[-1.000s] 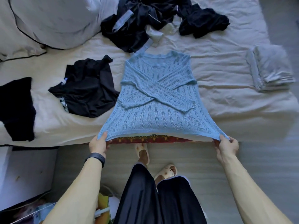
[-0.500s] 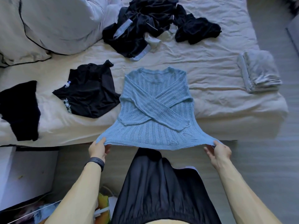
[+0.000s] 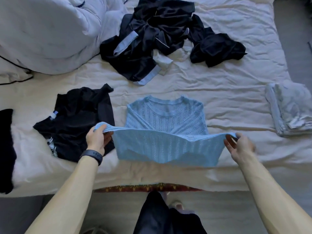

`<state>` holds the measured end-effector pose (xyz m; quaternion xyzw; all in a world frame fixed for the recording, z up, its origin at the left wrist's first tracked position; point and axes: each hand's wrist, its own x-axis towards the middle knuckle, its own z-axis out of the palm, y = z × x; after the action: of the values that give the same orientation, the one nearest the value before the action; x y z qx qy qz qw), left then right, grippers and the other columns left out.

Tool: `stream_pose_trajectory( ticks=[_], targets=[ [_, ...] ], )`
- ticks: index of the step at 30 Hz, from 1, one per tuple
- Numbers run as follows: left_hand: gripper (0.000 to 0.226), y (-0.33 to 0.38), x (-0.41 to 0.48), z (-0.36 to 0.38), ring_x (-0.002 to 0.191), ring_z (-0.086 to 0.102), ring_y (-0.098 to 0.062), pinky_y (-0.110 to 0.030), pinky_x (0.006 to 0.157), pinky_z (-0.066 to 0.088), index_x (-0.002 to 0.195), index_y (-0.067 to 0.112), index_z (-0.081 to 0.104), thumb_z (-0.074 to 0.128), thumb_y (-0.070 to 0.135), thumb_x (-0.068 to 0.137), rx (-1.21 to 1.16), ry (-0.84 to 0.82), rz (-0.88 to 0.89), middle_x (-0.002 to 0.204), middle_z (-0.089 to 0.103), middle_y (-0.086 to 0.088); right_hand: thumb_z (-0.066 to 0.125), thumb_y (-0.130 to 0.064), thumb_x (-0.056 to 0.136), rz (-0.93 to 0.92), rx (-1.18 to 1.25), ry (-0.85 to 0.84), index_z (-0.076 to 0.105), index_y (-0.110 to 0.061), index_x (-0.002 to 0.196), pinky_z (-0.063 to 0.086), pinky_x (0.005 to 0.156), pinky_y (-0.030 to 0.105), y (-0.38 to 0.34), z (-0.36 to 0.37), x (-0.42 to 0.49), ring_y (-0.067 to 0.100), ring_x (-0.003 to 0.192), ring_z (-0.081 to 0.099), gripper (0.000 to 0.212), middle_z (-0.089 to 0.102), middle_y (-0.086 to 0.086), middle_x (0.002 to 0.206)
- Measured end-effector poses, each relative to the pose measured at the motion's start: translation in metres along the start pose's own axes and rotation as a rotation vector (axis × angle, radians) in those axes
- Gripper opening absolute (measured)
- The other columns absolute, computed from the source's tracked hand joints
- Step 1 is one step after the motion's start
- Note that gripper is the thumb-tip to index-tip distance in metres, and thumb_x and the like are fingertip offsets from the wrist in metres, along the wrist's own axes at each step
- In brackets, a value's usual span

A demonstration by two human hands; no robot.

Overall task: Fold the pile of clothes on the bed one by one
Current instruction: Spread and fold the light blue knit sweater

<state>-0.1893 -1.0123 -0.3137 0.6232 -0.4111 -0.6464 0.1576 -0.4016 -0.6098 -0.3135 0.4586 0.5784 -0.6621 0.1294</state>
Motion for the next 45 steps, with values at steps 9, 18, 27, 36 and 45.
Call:
stream_pose_trajectory(
  ticks=[9,18,27,36,45],
  targets=[
    [0.049,-0.013,0.193,0.122,0.112,0.06,-0.027,-0.03,0.083,0.043,0.128,0.01,0.057,0.063,0.042,0.091,0.676,-0.198,0.096,0.122,0.062,-0.011,0.073,-0.023,0.085,-0.295,-0.526,-0.142,0.051,-0.018,0.134,0.048,0.072,0.03,0.028,0.16,0.152,0.016,0.087,0.058,0.054,0.064,0.003,0.115],
    [0.051,-0.045,0.214,0.13,0.109,0.061,-0.023,-0.037,0.095,0.047,0.121,0.015,0.059,0.067,0.054,0.088,0.81,0.004,0.124,0.116,0.065,-0.001,0.074,-0.054,0.083,-0.45,-0.973,0.044,0.057,-0.012,0.126,0.045,0.1,0.042,0.035,0.156,0.199,0.029,0.112,0.061,0.062,0.066,0.006,0.112],
    [0.016,-0.028,0.221,0.163,0.082,0.054,-0.015,-0.021,0.076,0.039,0.105,0.018,0.053,0.058,0.032,0.098,0.659,0.272,0.353,0.095,0.06,0.0,0.053,-0.035,0.101,-0.666,-0.861,0.024,0.055,-0.015,0.111,0.037,0.077,0.029,0.01,0.19,0.21,0.019,0.088,0.052,0.023,0.059,0.001,0.097],
    [0.018,-0.028,0.236,0.157,0.069,0.05,-0.005,-0.019,0.074,0.04,0.108,0.022,0.048,0.057,0.036,0.1,0.6,0.348,0.354,0.078,0.05,0.013,0.056,-0.034,0.097,-0.635,-0.708,0.115,0.051,-0.022,0.109,0.044,0.085,0.03,0.013,0.192,0.242,0.019,0.091,0.058,0.017,0.06,-0.001,0.098],
    [0.057,-0.072,0.175,0.124,0.107,0.061,-0.025,-0.032,0.093,0.042,0.133,0.009,0.05,0.061,0.049,0.094,0.762,0.192,0.208,0.119,0.064,-0.008,0.075,-0.047,0.086,-0.548,-0.887,-0.007,0.048,-0.007,0.132,0.046,0.097,0.035,0.058,0.143,0.182,0.024,0.106,0.063,0.066,0.064,0.01,0.12]
  ],
)
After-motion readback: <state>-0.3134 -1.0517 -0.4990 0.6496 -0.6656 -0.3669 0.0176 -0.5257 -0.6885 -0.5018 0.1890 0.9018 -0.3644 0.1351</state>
